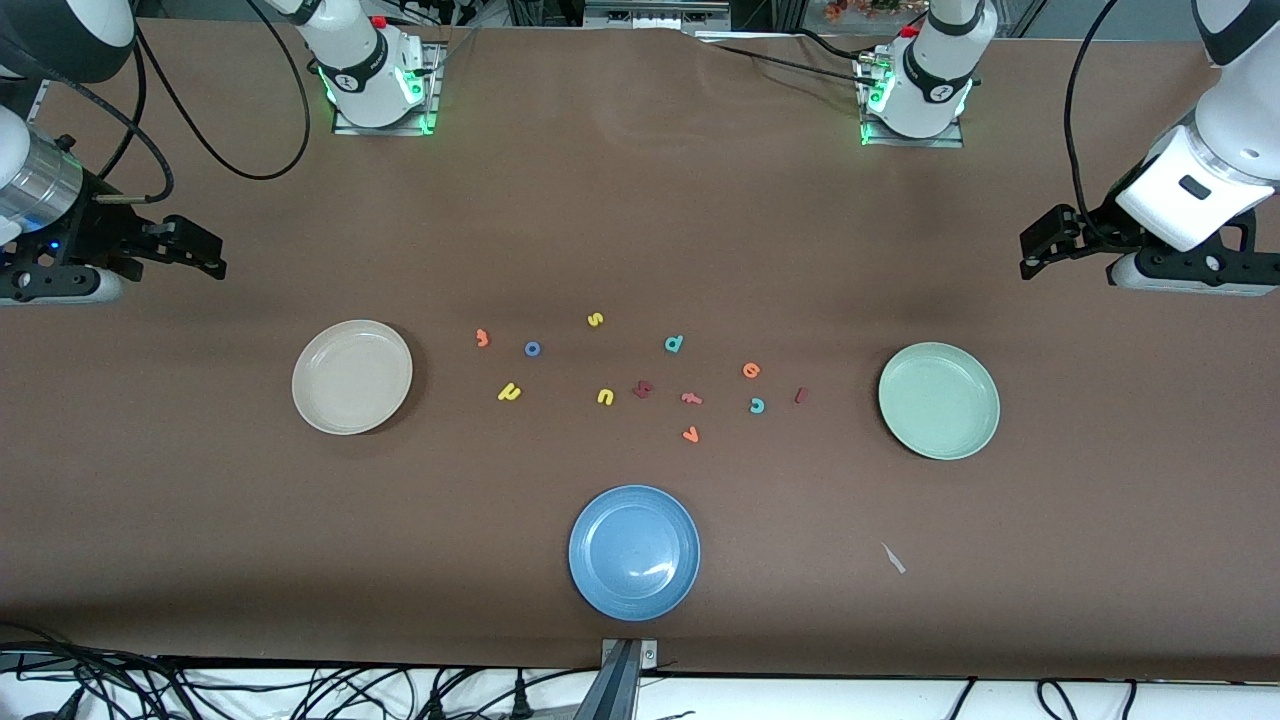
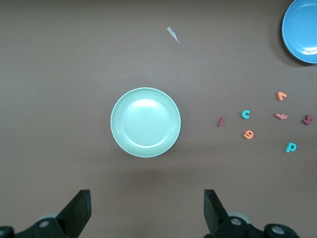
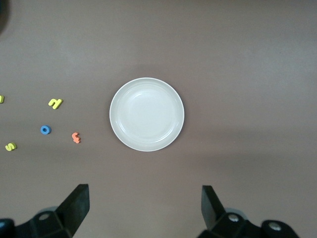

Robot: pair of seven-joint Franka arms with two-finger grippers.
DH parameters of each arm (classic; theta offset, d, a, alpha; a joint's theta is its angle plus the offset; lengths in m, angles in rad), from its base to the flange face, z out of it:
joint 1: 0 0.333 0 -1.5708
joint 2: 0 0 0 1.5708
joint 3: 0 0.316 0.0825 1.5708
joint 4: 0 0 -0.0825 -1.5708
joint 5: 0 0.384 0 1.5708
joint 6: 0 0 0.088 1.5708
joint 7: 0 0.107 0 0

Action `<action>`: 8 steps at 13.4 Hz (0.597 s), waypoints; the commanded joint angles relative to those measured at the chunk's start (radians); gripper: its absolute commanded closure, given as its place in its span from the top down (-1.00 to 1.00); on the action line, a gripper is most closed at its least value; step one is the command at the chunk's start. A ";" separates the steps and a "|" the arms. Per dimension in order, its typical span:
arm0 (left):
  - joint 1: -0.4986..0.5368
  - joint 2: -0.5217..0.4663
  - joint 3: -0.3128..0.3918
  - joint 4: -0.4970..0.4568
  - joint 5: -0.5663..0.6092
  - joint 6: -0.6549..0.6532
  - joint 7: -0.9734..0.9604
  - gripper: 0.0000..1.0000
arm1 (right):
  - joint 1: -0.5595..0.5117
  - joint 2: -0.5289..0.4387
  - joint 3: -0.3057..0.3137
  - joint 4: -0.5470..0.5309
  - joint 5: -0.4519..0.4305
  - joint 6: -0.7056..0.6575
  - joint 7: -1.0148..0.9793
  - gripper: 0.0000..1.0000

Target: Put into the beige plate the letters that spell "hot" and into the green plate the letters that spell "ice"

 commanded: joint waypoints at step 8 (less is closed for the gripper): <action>0.005 -0.004 0.000 0.000 -0.002 0.006 -0.011 1.00 | -0.001 -0.004 0.000 0.003 -0.013 -0.011 0.006 1.00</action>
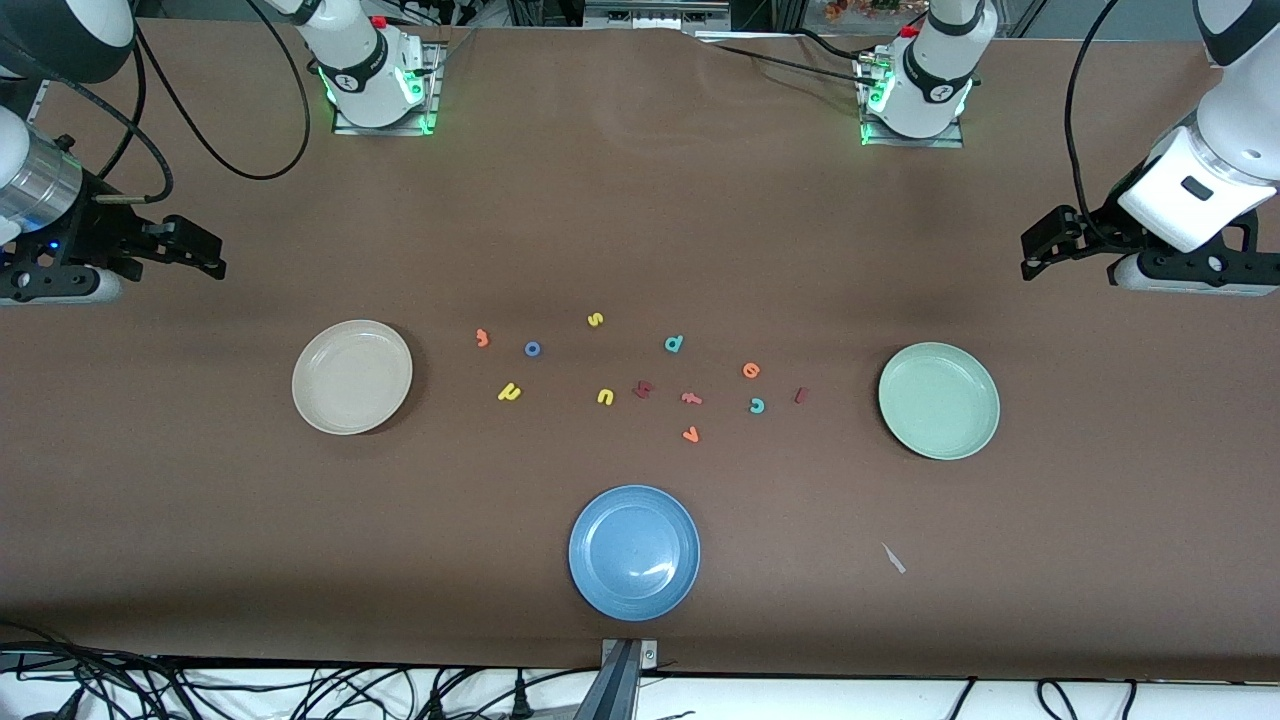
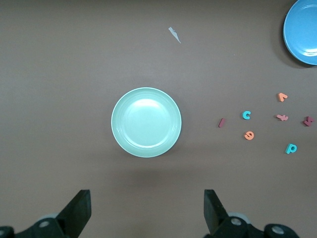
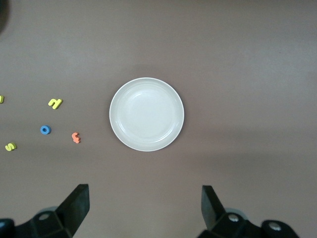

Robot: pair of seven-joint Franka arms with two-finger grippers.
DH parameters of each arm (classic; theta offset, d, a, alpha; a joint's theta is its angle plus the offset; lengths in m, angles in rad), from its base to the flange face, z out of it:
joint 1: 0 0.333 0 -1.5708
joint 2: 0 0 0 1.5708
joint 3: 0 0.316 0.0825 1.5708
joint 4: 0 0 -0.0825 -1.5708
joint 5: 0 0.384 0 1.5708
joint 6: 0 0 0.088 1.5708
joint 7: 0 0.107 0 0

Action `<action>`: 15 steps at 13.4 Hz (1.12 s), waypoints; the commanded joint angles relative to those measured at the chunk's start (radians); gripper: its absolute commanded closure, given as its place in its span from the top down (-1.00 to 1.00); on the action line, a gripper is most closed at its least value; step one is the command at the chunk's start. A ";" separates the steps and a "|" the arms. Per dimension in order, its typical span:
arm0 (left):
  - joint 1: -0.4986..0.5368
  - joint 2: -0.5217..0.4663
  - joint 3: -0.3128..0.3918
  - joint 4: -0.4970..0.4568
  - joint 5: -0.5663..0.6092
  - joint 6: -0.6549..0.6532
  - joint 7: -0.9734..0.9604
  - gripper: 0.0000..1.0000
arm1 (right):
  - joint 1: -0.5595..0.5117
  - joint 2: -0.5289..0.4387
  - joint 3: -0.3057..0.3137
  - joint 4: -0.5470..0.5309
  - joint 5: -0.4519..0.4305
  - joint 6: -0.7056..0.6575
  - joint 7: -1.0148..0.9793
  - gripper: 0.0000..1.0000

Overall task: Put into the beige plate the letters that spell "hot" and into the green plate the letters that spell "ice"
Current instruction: 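Move the left gripper to teal c while the right gripper reaches orange f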

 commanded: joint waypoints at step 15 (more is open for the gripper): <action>-0.020 0.121 -0.004 0.022 -0.013 -0.015 -0.005 1.00 | 0.004 0.002 0.002 0.001 -0.007 -0.011 0.009 1.00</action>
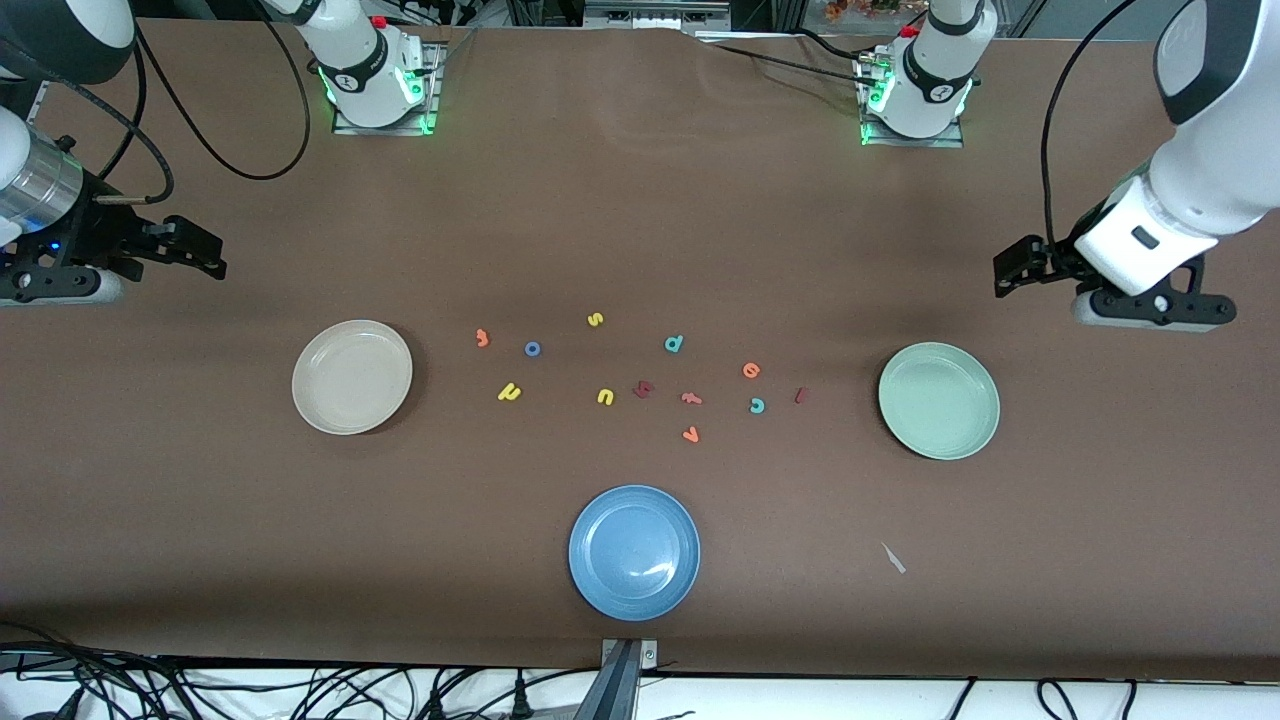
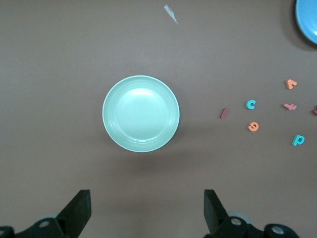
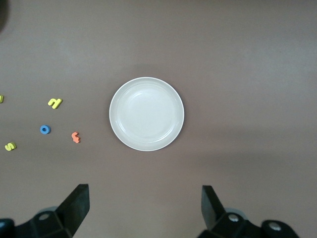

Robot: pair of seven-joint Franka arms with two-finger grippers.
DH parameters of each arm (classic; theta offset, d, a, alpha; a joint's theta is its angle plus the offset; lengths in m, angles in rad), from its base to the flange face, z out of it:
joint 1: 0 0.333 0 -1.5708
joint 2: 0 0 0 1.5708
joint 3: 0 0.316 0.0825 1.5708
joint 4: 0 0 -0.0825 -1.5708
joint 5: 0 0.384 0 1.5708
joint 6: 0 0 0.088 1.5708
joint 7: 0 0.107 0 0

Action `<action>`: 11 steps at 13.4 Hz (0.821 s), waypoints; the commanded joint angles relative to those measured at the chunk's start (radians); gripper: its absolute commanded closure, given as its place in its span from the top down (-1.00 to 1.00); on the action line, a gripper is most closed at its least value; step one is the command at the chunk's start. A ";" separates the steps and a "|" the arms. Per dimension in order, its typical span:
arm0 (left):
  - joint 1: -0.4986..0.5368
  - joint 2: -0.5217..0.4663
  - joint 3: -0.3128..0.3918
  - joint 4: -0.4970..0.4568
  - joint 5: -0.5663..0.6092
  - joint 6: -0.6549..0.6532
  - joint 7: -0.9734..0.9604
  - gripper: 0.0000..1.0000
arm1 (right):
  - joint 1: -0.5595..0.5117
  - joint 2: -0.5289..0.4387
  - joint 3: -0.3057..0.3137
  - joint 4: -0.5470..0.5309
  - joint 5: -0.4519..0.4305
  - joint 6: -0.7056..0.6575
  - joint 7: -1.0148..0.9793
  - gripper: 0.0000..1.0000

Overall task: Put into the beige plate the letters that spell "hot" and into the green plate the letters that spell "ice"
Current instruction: 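Move the left gripper to teal c while the right gripper reaches orange f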

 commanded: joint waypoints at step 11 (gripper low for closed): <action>-0.168 0.450 -0.006 0.276 -0.012 0.065 0.030 1.00 | 0.166 0.132 0.011 0.004 0.004 0.005 -0.006 1.00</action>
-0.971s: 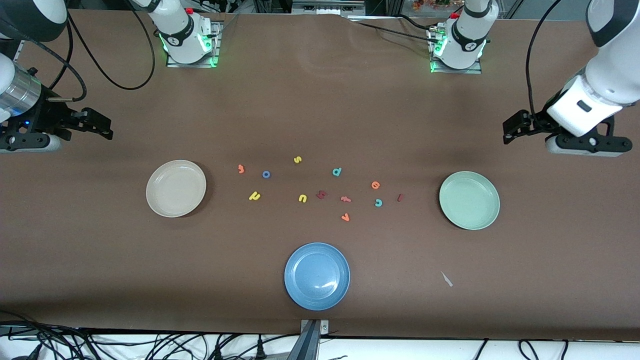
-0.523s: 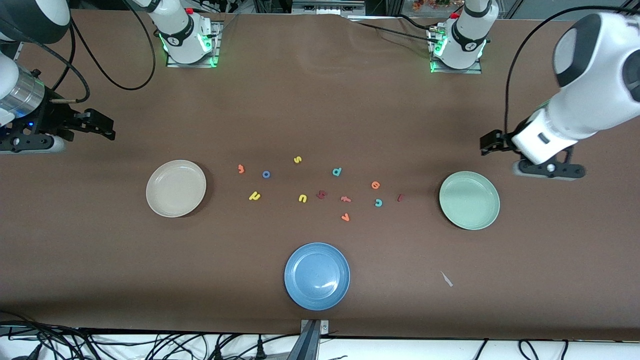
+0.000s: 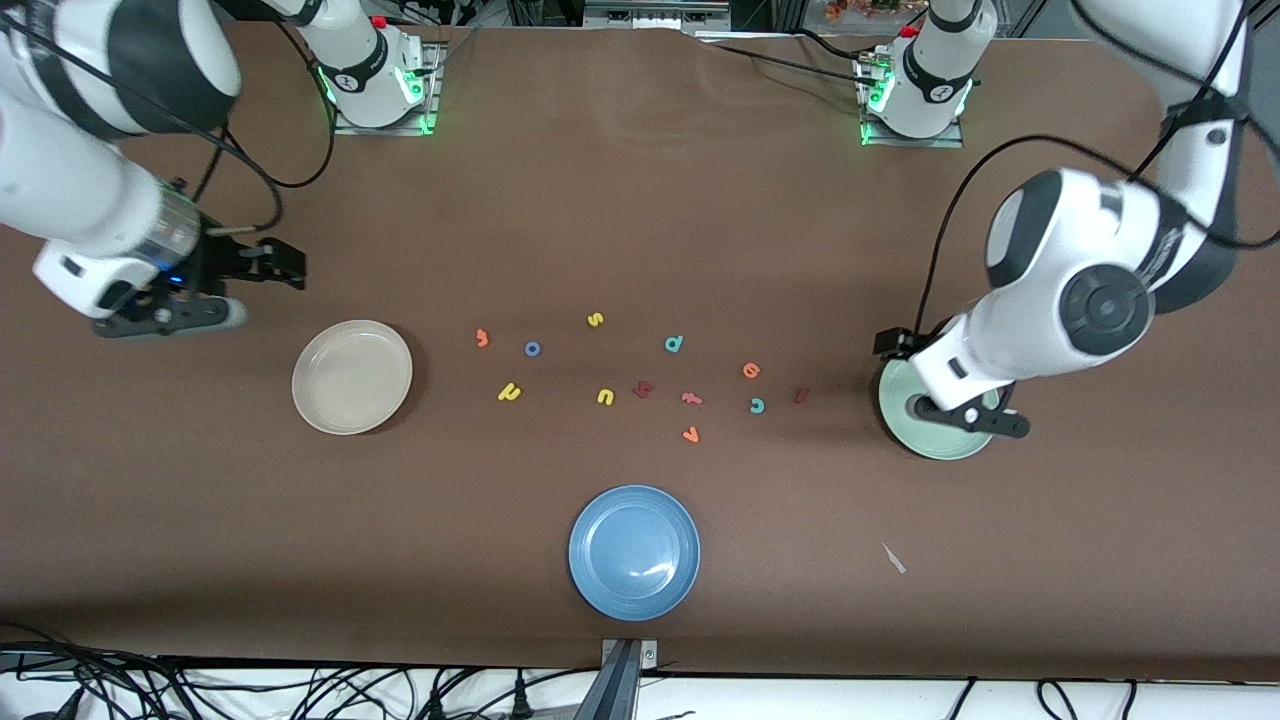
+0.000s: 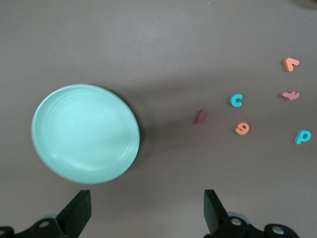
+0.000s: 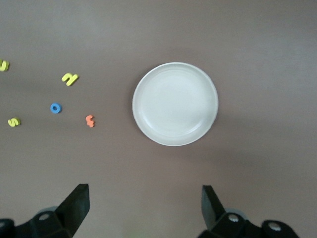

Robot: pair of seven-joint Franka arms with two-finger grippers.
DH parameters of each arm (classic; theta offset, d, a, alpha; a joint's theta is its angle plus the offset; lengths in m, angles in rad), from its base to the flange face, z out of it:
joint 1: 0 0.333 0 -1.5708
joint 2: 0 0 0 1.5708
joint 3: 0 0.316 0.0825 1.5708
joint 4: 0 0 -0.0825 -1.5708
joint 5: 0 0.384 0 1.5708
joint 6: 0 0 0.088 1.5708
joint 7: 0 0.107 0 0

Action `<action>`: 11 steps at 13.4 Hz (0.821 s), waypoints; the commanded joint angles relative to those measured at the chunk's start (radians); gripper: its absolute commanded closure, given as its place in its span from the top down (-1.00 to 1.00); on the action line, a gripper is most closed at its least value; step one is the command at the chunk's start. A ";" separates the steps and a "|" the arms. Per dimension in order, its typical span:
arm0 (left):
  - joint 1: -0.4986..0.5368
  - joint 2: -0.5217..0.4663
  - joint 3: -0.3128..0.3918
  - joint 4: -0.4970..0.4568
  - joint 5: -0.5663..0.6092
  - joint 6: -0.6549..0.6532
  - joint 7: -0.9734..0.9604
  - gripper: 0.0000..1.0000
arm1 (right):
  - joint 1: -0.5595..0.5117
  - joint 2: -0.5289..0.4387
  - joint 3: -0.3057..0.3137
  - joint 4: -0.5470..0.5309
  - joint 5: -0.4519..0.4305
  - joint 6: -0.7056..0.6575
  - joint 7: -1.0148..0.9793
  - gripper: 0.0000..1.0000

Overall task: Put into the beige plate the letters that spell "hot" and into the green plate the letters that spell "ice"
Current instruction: 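Move the left gripper to teal c while the right gripper reaches orange f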

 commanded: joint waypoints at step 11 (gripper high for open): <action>-0.174 0.220 0.005 0.038 -0.008 0.274 -0.236 0.90 | 0.152 0.097 0.048 -0.205 0.048 0.403 0.218 1.00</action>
